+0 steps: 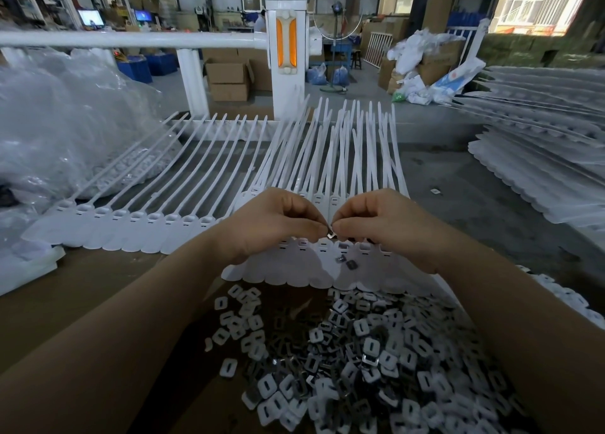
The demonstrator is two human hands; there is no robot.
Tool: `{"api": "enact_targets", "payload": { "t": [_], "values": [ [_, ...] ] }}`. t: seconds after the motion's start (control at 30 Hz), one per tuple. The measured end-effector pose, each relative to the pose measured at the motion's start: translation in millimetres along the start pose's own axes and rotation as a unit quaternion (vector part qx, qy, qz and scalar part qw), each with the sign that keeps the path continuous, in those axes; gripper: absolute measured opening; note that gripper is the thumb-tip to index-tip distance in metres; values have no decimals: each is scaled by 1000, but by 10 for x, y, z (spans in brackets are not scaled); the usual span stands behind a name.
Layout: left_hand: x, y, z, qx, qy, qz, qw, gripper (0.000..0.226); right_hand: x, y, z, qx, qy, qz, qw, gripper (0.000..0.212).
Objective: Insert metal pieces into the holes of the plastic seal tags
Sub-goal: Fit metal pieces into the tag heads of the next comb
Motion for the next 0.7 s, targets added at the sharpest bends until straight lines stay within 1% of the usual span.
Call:
{"api": "enact_targets", "payload": {
  "t": [0.2,0.33,0.5,0.6,0.7],
  "values": [
    [-16,1,-5,5,-1,-9,1000,9,-11,-2,-12,-2,2,-1,1000,14],
    [-8,-5,-23,15,-10,-17,1000,5,-14,-2,-17,2,4,-4,1000,12],
    [-34,-16,-29,-13,-5,-21,1000,6,-12,-3,-12,3,6,-10,1000,12],
    [-35,-17,-17,0,-5,-24,1000,8,-18,15,-5,-9,10,-9,1000,12],
    [-28,-21,-8,15,-6,-23,1000,5,-23,13,-6,10,7,-6,1000,11]
  ]
}}
Point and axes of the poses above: each hand's wrist, its own x-axis away from the middle knuckle, its own y-axis out of the back of the hand, z = x × y, the point moved 5 cm from there along -x, towards the middle knuckle, and after that the axes turned 10 degrees about z, right-handed, at the moved point
